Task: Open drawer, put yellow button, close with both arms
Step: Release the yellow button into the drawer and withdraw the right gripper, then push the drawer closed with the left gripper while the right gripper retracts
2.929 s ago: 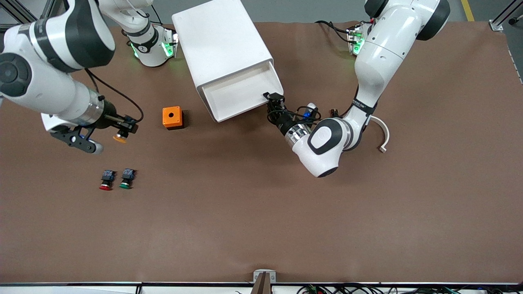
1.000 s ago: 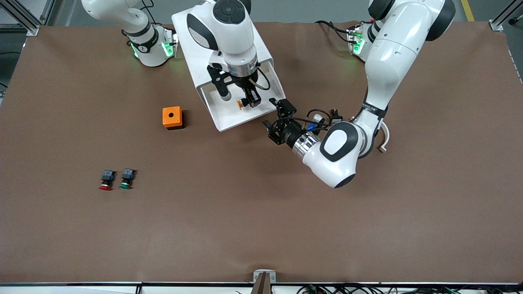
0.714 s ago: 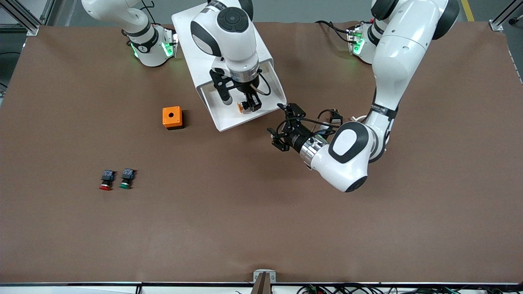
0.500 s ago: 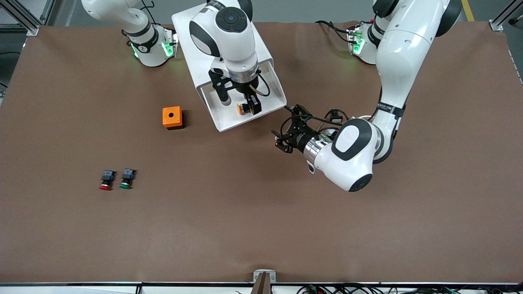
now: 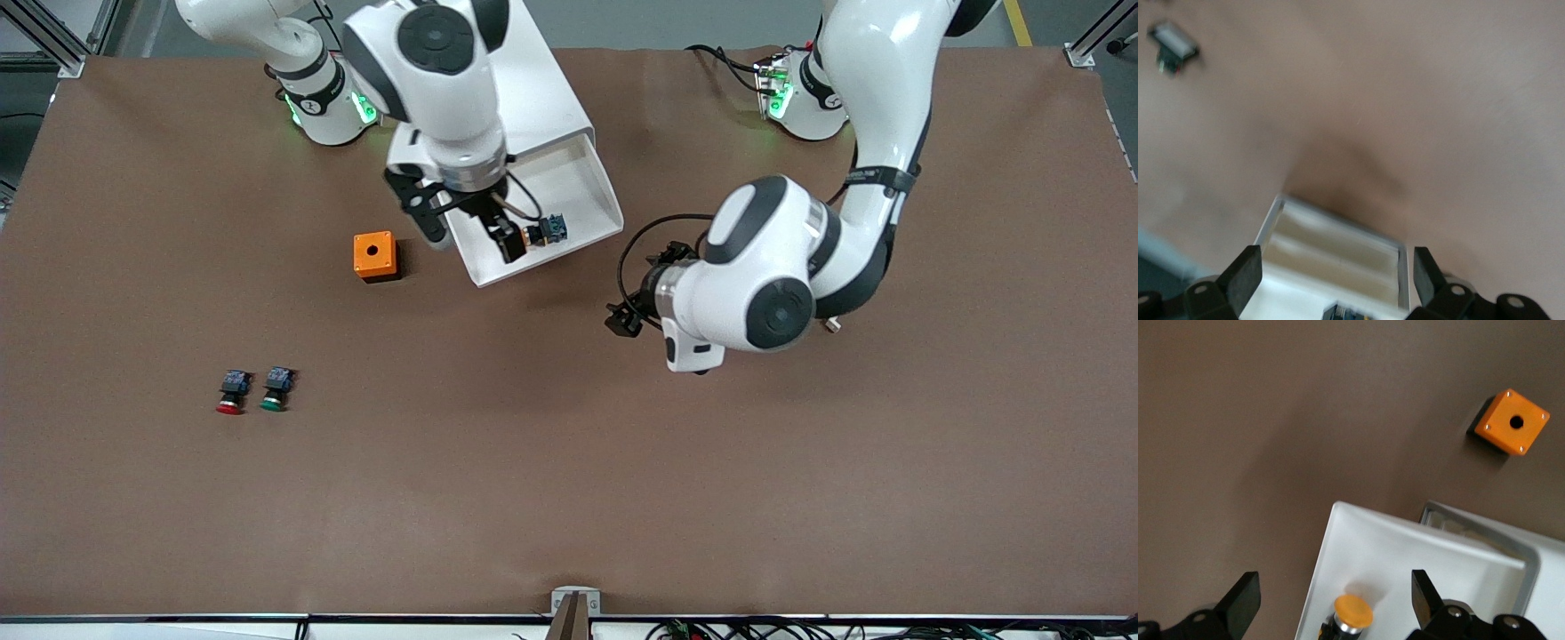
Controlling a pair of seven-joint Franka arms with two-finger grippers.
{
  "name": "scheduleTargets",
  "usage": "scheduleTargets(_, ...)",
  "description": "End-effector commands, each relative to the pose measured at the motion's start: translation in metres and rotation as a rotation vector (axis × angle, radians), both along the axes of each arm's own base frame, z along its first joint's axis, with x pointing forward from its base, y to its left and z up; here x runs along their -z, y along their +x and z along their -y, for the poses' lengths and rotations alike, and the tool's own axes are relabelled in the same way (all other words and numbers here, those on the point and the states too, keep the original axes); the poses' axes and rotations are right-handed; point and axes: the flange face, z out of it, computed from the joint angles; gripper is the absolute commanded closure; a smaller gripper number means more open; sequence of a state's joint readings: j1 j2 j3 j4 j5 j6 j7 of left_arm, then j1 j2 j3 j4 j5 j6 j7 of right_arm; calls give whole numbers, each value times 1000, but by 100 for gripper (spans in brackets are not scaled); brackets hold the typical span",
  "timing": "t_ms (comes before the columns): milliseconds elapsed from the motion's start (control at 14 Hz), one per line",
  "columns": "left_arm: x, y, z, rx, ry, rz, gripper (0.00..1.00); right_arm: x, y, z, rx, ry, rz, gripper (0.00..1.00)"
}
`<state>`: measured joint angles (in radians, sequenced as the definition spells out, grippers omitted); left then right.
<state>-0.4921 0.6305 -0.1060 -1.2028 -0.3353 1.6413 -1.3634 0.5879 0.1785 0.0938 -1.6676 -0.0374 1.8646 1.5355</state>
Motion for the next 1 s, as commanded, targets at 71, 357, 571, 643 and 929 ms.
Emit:
scheduleTargets(71,0,-12,27,107,92,187,0,-31,23,66,-279,-3,-9,0)
scheduleTargets(357,9,-45,73,259,176,317,0,-40,63,163,-431,56,-43,0)
scheduleTargets(571,13,-59,92,287,165,328,0,-54,79,229,-559,54,-10,0)
scheduleTargets(643,11,-67,102,301,153,340,0,-61,83,252,-618,49,11,0)
scheduleTargets(929,9,-85,131,331,99,406,0,-88,79,314,-805,8,57,0)
